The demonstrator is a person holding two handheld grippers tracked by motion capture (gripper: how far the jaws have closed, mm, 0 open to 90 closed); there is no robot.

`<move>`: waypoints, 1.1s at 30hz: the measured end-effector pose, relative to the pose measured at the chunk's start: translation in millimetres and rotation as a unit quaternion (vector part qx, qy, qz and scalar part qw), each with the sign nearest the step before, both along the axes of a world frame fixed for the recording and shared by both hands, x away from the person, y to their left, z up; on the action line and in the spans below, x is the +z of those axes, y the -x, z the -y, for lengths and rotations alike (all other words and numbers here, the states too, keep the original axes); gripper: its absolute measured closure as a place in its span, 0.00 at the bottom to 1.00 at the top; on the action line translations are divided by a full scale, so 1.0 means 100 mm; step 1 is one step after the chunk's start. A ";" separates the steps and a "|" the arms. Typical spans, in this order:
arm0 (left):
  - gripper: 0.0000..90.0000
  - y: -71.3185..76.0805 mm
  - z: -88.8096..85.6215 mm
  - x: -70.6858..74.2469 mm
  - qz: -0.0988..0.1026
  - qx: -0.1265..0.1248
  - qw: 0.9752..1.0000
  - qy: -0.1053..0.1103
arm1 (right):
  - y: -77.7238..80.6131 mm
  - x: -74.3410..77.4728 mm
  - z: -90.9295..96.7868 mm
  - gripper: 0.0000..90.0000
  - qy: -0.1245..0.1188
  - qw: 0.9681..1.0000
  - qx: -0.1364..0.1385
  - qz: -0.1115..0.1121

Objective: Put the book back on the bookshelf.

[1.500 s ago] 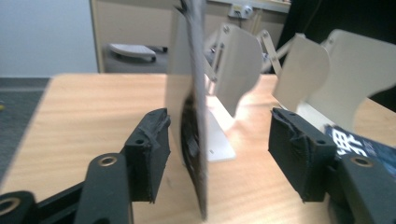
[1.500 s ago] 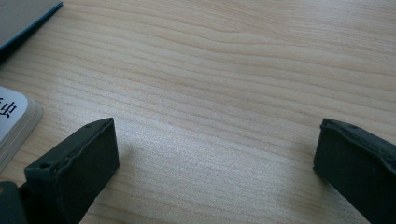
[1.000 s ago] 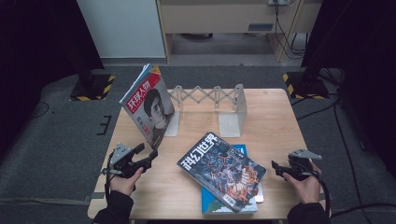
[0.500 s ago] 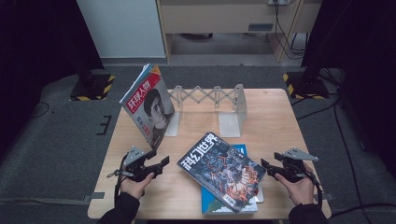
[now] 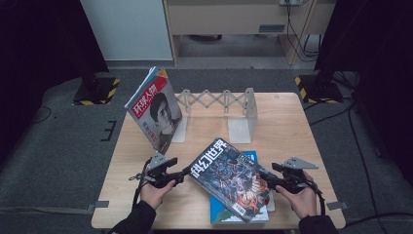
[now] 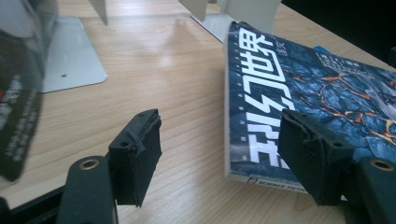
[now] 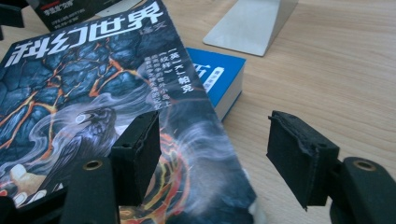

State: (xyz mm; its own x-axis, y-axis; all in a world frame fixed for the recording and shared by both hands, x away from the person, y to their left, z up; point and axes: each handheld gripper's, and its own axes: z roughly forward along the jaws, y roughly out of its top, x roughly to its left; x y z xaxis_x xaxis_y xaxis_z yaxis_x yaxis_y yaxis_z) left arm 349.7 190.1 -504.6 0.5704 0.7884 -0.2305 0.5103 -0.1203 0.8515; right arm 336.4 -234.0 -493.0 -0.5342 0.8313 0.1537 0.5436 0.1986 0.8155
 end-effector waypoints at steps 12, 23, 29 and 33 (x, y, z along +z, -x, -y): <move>0.29 -0.10 0.23 -0.13 -0.038 -0.026 0.999 0.017 | 0.01 -0.05 -0.09 0.38 0.002 1.000 0.014 -0.010; 0.23 -0.16 0.24 -0.24 -0.076 -0.049 0.994 0.068 | 0.00 -0.07 -0.11 0.36 -0.002 1.000 0.018 -0.013; 0.24 -0.19 0.28 -0.30 -0.106 -0.075 0.986 0.105 | 0.00 -0.08 -0.11 0.36 -0.002 1.000 0.019 -0.012; 0.25 -0.21 0.31 -0.31 -0.122 -0.086 0.982 0.119 | 0.00 -0.08 -0.10 0.36 -0.002 1.000 0.021 -0.012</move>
